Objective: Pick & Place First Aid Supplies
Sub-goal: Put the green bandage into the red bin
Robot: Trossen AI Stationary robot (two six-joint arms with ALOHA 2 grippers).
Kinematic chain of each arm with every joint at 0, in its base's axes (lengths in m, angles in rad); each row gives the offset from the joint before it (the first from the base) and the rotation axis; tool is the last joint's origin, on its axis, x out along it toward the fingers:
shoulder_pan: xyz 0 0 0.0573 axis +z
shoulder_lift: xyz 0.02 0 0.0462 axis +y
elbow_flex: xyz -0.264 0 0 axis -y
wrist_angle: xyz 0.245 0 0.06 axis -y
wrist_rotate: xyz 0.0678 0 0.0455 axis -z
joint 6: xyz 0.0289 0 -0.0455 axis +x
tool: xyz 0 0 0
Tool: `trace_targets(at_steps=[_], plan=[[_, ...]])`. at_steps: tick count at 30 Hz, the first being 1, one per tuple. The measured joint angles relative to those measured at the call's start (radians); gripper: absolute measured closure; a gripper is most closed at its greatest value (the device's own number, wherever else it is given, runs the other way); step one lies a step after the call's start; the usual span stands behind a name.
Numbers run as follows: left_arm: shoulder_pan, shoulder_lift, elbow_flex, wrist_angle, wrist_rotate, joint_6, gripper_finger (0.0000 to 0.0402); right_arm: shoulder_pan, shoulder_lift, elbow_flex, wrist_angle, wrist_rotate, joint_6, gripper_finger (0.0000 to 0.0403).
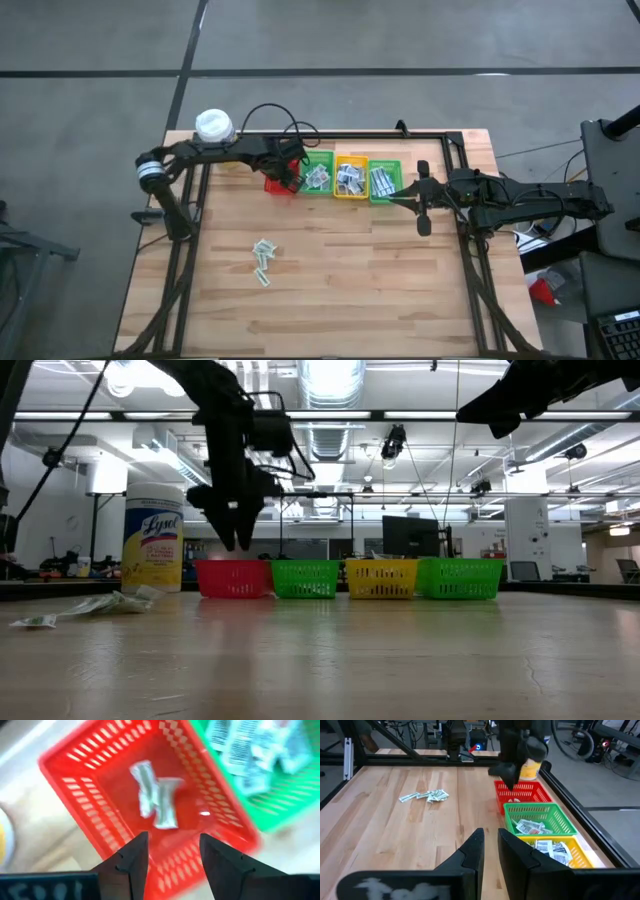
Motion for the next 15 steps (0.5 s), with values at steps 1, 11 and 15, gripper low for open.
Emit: trace_targets(at_steps=[1, 11, 15], plan=[[-0.005, -0.016, 0.000, -0.005, 0.021, -0.010, 0.0232, 0.000, 0.000, 0.000, 0.000, 0.000, 0.001, 0.0351], [-0.148, -0.151, 0.000, -0.046, 0.161, -0.043, 0.0232, 0.000, 0.000, 0.000, 0.000, 0.000, 0.001, 0.0351], [-0.235, -0.182, -0.001, -0.053, 0.197, -0.141, 0.0232, 0.000, 0.000, 0.000, 0.000, 0.000, 0.001, 0.0351]])
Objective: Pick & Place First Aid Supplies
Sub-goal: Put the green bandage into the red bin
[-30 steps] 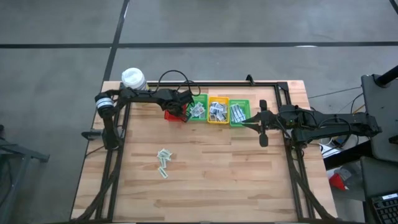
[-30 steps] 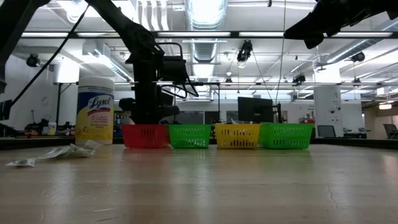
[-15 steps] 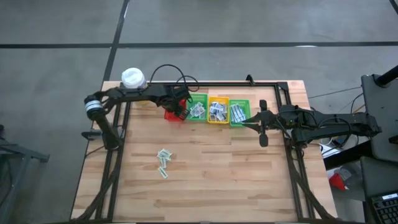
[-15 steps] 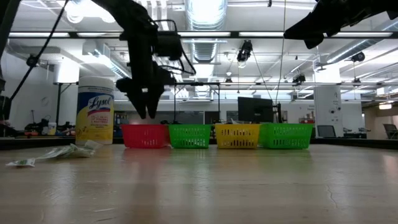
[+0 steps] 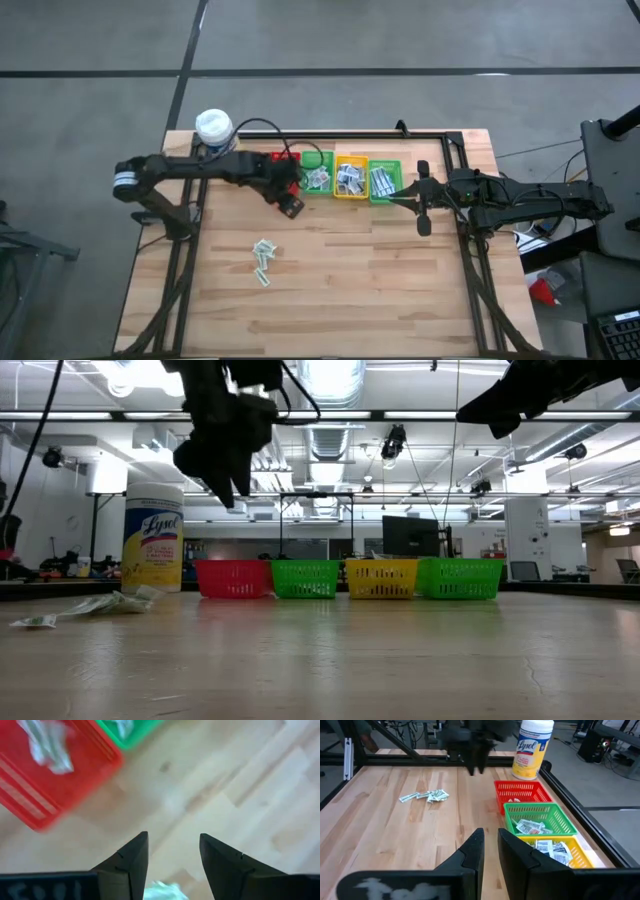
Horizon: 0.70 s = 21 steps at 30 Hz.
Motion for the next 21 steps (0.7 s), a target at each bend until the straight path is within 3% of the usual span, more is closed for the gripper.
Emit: trace_targets(at_steps=[13, 21], plan=[[-0.281, -0.023, -0.016, -0.014, 0.046, -0.583, 0.0232, 0.000, 0.000, 0.000, 0.000, 0.000, -0.001, 0.0351], [-0.411, 0.013, -0.019, -0.039, 0.025, -0.848, 0.0232, 0.000, 0.000, 0.000, 0.000, 0.000, -0.001, 0.0351]])
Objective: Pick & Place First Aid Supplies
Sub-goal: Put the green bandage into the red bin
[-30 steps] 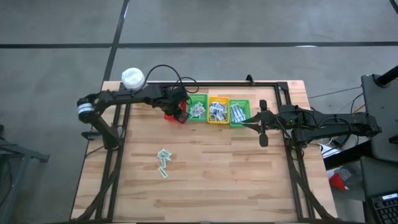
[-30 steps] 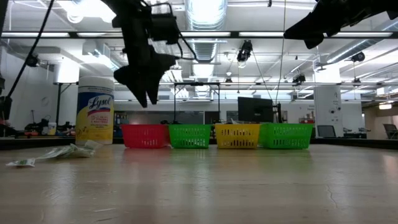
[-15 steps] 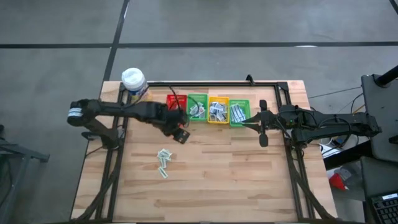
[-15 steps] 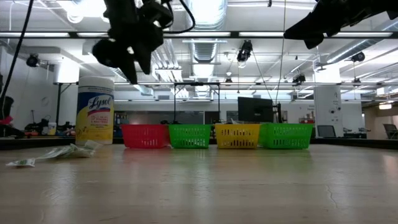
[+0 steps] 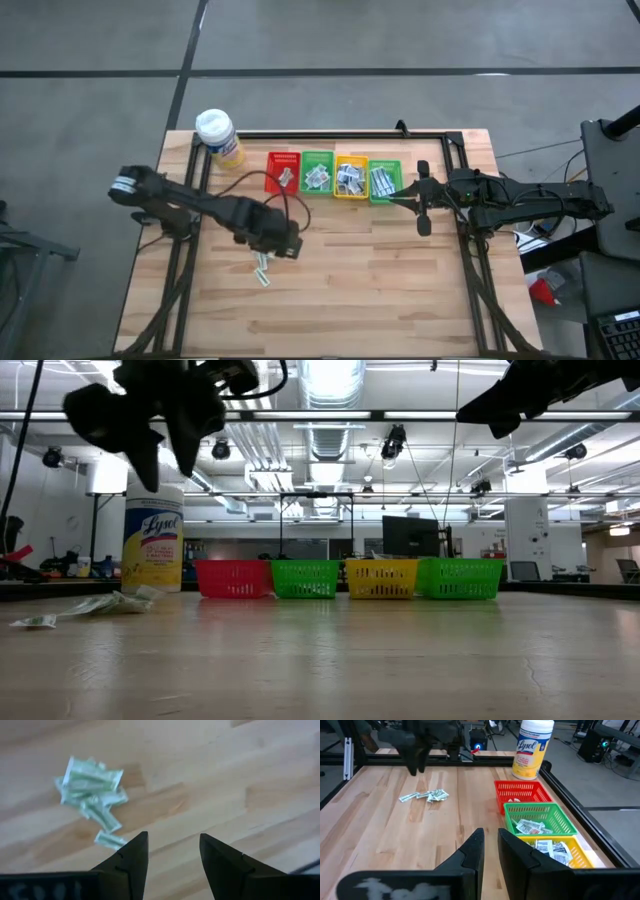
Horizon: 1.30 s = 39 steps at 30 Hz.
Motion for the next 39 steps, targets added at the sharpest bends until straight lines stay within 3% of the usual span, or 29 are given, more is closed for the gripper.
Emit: trace_targets(at_steps=[17, 31, 39], plan=[[-0.181, 0.027, -0.205, 0.137, -0.006, -0.442, 0.0232, 0.000, 0.000, 0.000, 0.000, 0.000, 0.001, 0.0351], [-0.221, 0.027, -0.373, 0.335, -0.006, -0.590, 0.0232, 0.000, 0.000, 0.000, 0.000, 0.000, 0.002, 0.0351], [-0.223, 0.027, -0.428, 0.367, -0.006, -0.617, 0.0232, 0.000, 0.000, 0.000, 0.000, 0.000, 0.000, 0.0351]])
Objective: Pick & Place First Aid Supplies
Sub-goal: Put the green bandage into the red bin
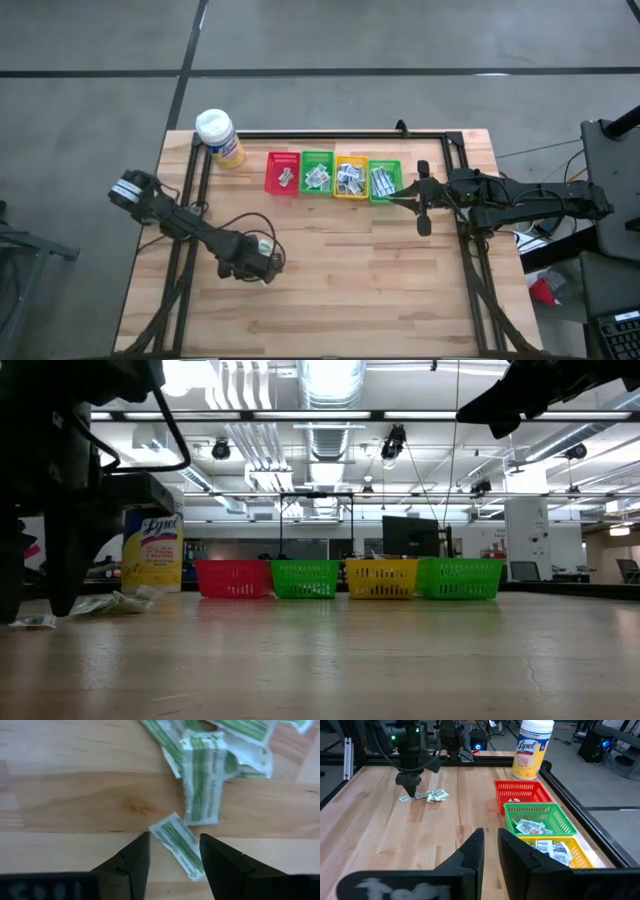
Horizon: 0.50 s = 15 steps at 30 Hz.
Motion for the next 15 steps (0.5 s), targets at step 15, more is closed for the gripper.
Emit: trace_targets(at_steps=[15], plan=[[0.000, -0.004, -0.042, 0.028, 0.008, 0.002, 0.0266, 0.000, 0.000, 0.000, 0.000, 0.000, 0.000, 0.0351]])
